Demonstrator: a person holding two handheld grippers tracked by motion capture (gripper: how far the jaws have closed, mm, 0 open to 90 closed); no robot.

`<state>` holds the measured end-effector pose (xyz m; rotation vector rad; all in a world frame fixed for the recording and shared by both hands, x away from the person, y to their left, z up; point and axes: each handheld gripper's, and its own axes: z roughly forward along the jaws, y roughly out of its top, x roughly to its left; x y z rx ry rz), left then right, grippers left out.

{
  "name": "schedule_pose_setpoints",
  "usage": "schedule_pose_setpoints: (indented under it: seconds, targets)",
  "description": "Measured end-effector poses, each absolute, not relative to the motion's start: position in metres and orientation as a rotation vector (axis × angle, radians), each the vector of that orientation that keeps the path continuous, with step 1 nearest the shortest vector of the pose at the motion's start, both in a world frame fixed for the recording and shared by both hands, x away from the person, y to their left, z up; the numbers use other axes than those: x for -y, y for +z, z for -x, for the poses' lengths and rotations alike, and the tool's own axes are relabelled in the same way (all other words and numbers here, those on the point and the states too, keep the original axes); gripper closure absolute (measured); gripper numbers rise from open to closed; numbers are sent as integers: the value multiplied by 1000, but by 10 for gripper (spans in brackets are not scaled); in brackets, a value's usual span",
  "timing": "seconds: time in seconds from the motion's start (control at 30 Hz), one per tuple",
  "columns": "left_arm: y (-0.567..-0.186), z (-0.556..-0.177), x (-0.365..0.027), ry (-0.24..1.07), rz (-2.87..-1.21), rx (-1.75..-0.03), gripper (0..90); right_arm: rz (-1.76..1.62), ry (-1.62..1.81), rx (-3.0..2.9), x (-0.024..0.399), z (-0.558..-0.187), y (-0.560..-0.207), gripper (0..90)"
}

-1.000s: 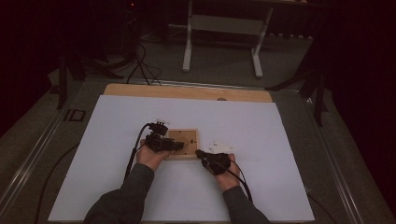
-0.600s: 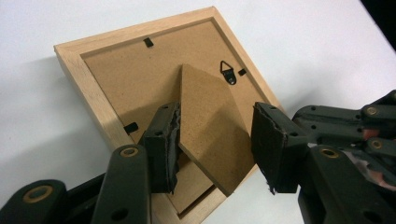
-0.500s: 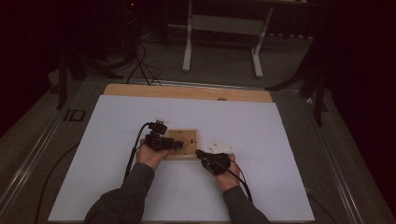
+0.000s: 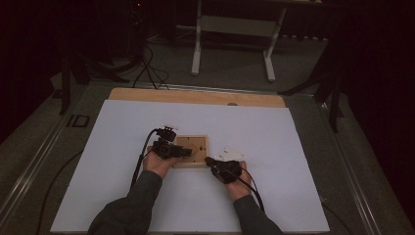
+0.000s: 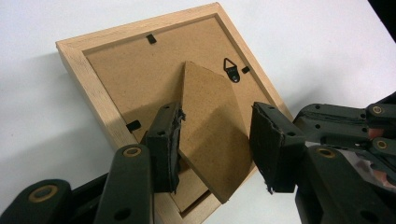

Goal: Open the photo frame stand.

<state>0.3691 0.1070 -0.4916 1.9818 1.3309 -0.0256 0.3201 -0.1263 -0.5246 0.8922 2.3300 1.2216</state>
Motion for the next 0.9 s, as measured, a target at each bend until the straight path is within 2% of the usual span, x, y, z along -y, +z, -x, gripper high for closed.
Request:
schedule_pose_setpoints:
  seconds: [0.43,0.9]
  targets:
    - [-490,-365,-104,35,-2010,-1288,547,-883,1207,-2339,127,-320,-523,836]
    - [-481,-344,-95,243,-2089,-1130,547,-912,1239,-2295,143,-323,-508,756]
